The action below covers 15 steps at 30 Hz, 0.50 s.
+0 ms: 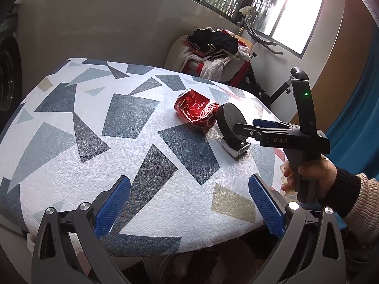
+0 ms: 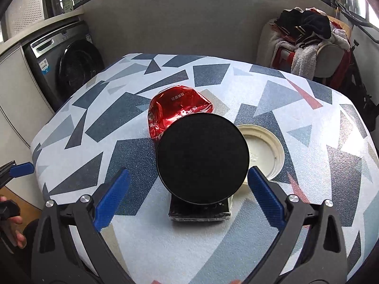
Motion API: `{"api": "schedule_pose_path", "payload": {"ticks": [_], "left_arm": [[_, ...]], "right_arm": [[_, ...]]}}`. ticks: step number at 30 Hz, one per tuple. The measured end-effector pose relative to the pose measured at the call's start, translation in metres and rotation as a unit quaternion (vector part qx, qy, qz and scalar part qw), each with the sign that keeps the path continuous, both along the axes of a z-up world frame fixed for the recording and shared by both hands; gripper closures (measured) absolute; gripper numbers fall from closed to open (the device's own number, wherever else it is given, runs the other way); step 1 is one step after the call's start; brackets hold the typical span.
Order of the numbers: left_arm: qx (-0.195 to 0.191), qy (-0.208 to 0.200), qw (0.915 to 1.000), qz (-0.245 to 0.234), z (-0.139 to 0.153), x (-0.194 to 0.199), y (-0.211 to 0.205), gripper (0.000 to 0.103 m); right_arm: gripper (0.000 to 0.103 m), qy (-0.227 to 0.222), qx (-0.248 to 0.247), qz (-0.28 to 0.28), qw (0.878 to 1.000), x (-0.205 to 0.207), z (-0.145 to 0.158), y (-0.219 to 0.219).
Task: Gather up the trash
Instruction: 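Grasp the black round disc with the right gripper, then grasp the crushed red Coca-Cola can with the left gripper while the right holds the disc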
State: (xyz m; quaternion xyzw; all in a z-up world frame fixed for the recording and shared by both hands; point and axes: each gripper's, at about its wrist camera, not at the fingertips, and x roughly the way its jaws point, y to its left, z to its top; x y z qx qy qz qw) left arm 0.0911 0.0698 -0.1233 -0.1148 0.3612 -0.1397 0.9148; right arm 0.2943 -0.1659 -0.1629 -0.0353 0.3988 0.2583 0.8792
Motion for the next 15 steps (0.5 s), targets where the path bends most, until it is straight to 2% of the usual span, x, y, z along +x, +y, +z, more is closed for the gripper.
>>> {"api": "schedule_pose_path", "payload": {"ticks": [8, 15], "left_arm": [[-0.02, -0.003, 0.9997, 0.015, -0.007, 0.006, 0.008, 0.006], [-0.02, -0.001, 0.9996, 0.018, -0.011, 0.006, 0.007, 0.006]], "right_arm": [[0.006, -0.007, -0.003, -0.013, 1.0, 0.021, -0.005, 0.008], [0.006, -0.008, -0.019, -0.025, 0.999, 0.027, -0.012, 0.009]]}}
